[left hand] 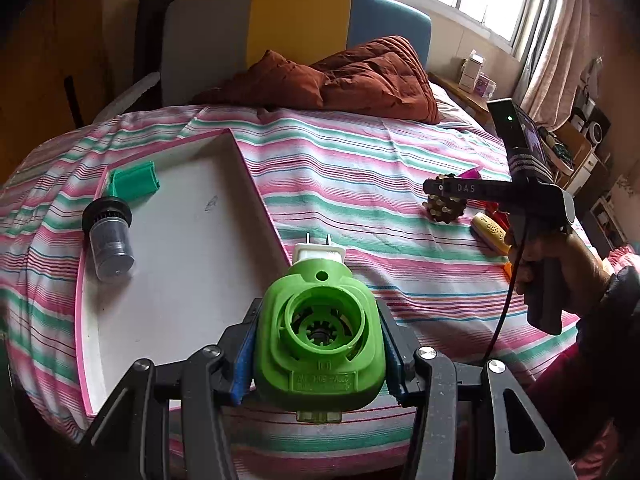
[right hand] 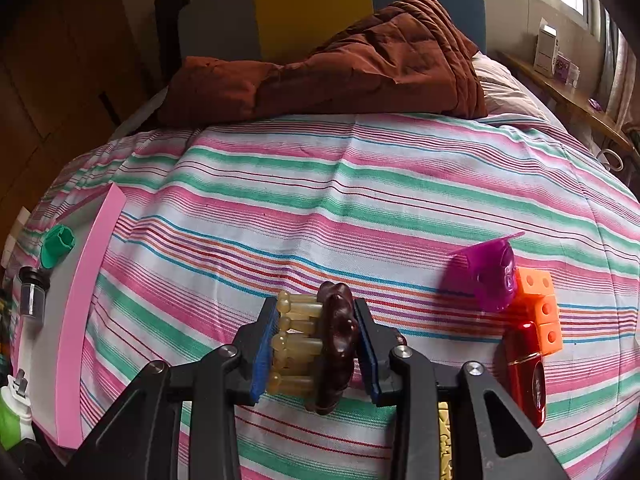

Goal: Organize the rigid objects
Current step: 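Lift the brown comb with the right tool while the left tool carries the green device toward the tray, then lower the green plug-in device into the tray and open the left tool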

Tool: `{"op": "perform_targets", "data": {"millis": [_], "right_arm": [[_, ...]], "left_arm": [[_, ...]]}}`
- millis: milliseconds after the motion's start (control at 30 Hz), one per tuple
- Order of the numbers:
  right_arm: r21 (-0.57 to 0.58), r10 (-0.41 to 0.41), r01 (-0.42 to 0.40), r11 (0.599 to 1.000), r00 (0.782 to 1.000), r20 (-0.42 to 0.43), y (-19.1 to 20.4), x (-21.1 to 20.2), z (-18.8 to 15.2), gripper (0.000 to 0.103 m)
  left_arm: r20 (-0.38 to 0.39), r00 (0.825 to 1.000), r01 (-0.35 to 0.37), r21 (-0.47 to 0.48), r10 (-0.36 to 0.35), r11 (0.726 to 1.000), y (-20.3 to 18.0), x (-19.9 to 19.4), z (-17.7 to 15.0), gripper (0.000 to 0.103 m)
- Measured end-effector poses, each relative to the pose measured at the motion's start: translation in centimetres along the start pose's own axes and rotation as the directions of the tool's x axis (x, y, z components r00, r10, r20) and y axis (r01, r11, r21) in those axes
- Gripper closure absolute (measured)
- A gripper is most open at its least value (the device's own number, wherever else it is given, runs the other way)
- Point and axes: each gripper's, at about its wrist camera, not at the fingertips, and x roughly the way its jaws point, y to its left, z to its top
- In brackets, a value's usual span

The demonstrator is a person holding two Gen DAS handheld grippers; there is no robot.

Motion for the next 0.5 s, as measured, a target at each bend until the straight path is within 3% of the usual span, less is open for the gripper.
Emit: {"op": "perform_targets", "data": {"millis": [200, 500], "right_arm": [[-0.001, -0.001, 0.001, 1.000, 1.000, 0.000, 0.1, 0.0, 0.0, 0.067], [-0.002, -0.004, 0.004, 1.000, 1.000, -0.002, 0.2, 0.0, 0.1, 0.067]], "left_arm": [[0.004, 0.997, -0.082, -0.095, 0.083, 0.992, 4.9, 0.0, 0.6, 0.051], [-0.070, 0.976, -0.216, -0.197, 0.206, 0.956, 12.0, 1.6, 0.0, 0.051]]}}
